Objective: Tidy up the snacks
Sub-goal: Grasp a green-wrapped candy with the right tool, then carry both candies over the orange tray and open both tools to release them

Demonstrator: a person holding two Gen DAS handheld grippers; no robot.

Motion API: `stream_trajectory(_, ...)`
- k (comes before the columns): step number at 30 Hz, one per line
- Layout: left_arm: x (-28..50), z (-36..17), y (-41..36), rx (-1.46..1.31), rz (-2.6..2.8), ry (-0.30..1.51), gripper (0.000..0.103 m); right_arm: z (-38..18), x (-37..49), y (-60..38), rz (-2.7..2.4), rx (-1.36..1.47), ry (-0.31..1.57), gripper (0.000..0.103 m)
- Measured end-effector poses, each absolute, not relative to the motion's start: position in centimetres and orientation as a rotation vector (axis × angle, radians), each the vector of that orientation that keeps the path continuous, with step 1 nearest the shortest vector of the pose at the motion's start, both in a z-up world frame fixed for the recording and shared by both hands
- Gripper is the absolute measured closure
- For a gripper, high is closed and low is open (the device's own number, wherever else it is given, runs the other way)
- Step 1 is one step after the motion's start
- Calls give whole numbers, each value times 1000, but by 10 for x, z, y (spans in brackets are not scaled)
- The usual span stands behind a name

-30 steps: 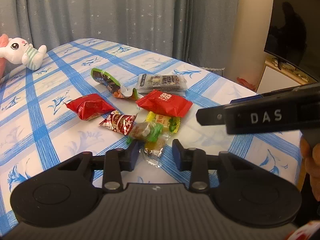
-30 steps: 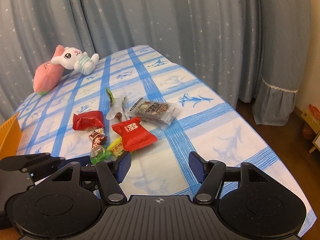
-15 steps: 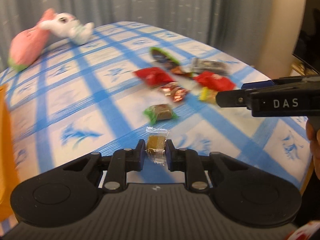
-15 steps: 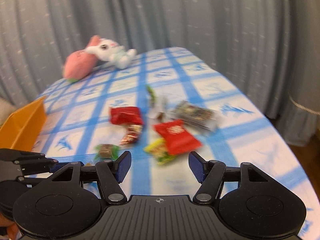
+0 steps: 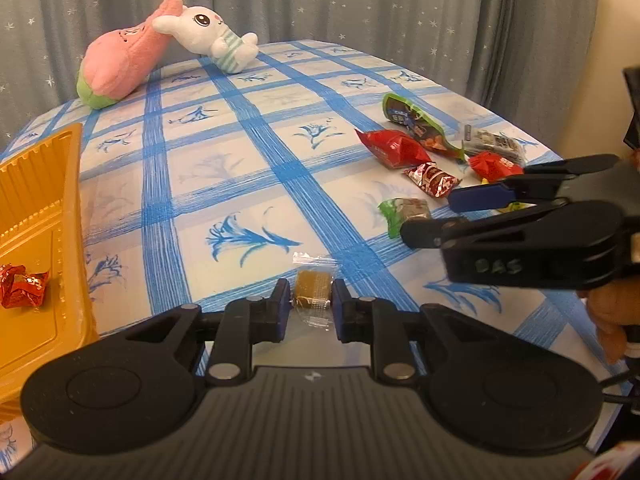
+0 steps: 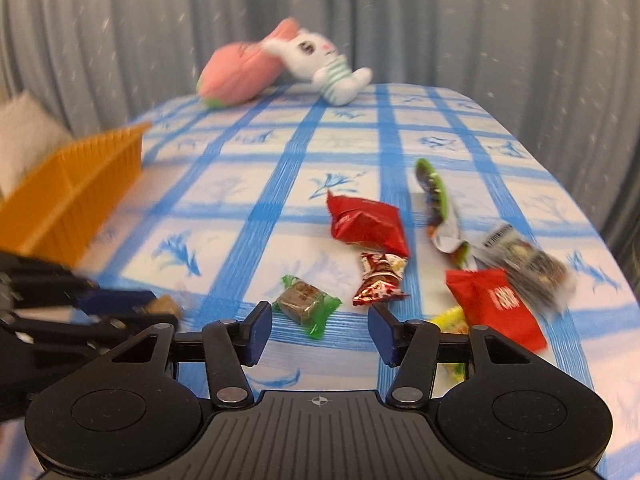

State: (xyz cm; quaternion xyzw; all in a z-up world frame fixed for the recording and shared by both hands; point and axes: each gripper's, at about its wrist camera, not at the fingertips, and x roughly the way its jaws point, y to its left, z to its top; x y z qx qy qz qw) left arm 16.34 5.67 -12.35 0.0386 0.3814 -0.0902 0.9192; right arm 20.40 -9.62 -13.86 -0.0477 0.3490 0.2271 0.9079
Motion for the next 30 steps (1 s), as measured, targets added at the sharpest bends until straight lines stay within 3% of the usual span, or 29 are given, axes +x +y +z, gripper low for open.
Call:
stream_trajectory(7, 165, -125, 61, 68, -172, 765, 74, -145, 214, -86, 493, -148, 699, 53)
stream_trajectory(12, 168, -126, 60, 64, -177, 759, 74, -145, 215, -80, 531, -163, 689, 75)
stream_trajectory(15, 169, -126, 59, 66, -181, 764, 74, -144, 212, -79, 530, -163, 691, 80)
stream_trajectory(20, 169, -125, 56, 73, -190, 772, 84, -138, 208, -83, 517, -132, 685, 82)
stream_trajectory(30, 161, -113, 59, 55, -167, 748, 84, -117, 199, -90, 495, -77, 658, 82)
